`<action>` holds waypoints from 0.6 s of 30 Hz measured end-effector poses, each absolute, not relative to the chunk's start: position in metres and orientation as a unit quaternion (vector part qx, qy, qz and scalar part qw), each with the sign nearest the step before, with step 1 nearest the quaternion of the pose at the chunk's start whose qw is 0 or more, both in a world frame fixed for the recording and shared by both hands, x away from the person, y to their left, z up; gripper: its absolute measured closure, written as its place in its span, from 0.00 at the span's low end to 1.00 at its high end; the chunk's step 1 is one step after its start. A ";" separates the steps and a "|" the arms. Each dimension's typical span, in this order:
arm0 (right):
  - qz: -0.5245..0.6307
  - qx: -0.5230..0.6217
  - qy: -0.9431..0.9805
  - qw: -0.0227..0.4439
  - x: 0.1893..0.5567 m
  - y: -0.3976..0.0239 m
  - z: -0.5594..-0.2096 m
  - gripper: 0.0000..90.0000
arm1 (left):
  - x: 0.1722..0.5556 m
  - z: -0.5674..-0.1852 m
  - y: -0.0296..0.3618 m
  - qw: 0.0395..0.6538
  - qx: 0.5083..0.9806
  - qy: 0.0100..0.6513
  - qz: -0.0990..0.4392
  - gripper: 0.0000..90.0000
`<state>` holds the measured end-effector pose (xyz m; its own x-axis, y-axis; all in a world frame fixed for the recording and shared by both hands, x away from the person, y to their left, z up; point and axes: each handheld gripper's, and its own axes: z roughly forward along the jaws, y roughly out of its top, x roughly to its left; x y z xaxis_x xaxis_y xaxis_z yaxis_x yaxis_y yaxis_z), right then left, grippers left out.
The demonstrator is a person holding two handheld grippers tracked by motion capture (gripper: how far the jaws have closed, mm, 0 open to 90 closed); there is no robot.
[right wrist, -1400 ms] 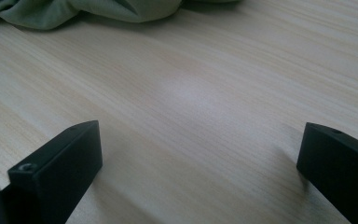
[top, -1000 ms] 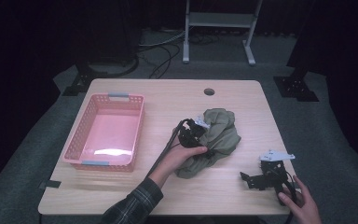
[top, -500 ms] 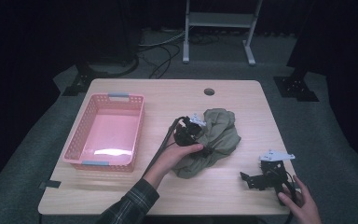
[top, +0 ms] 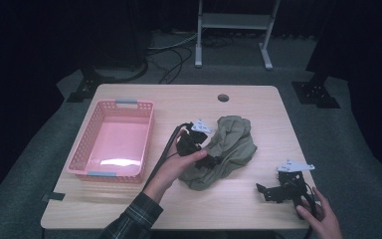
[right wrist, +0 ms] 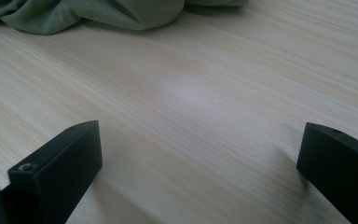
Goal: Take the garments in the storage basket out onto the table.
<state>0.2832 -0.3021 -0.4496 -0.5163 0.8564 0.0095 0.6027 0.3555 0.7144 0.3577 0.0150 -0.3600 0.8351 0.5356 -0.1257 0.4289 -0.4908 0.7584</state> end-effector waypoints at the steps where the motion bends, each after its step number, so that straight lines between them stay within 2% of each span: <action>1: 0.340 0.455 0.802 0.187 0.283 -0.302 -0.450 0.00 | 0.356 -0.359 0.017 0.422 0.861 0.278 0.064 0.00; 18: 0.339 0.455 0.802 0.187 0.283 -0.302 -0.450 0.00 | 0.324 -0.361 0.049 0.418 0.859 0.287 0.071 0.00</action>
<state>0.2832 -0.3021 -0.4496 -0.5158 0.8567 0.0099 0.6034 0.3550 0.7141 0.3244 0.0488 -0.3610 0.8253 0.5523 -0.1176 0.4331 -0.4854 0.7595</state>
